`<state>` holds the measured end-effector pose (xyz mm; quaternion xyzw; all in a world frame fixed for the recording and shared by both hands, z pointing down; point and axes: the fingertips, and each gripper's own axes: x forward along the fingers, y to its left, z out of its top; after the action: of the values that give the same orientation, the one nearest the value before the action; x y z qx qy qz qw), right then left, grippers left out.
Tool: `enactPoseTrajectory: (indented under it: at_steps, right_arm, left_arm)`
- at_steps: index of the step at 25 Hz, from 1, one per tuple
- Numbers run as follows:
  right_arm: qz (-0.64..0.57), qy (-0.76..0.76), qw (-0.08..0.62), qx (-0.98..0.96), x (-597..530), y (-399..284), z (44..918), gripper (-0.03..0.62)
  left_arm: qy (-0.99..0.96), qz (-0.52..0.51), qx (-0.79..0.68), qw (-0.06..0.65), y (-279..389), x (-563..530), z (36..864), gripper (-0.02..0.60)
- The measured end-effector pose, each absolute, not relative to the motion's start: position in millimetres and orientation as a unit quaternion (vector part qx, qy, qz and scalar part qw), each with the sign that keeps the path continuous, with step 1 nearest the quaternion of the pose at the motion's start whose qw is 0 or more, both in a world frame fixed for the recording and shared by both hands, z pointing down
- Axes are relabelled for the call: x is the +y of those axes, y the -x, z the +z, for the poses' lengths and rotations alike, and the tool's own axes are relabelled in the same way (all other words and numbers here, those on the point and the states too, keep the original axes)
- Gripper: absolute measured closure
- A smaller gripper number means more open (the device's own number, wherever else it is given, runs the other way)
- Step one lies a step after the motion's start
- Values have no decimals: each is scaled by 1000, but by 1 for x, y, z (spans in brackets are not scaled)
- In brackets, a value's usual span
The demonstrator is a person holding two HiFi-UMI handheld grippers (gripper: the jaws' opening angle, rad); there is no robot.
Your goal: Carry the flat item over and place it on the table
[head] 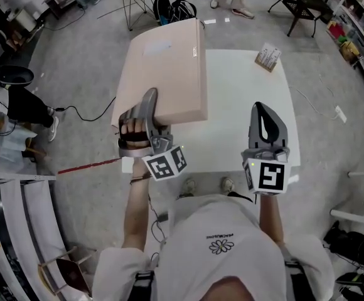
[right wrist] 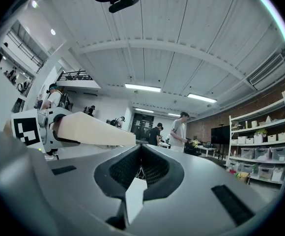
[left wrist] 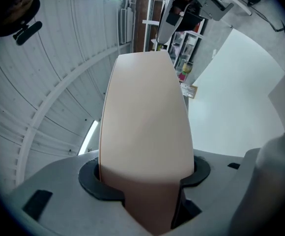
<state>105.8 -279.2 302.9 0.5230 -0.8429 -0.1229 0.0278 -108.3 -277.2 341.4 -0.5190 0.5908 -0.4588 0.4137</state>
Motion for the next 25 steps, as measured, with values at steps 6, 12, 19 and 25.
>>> enactPoseTrajectory:
  at_steps: [6,12,19,25]
  right_arm:
    - [-124,-529,30,-839,-276,-111,305,582]
    - [-122,-532,46,-836,-271,-112,311,582]
    - [-123,-531,51,-837,-274,-118,317,582]
    - [-116,-537,67,-833,-275,-123,327,582]
  left_arm:
    - [525,-468,578,413,108,-276,349,285]
    - [563,-497,544,375,107,-283,365,285]
    - [592,-571,459,334,104,-303,411,285]
    - [622,-592,413,302,99,-304,449,285]
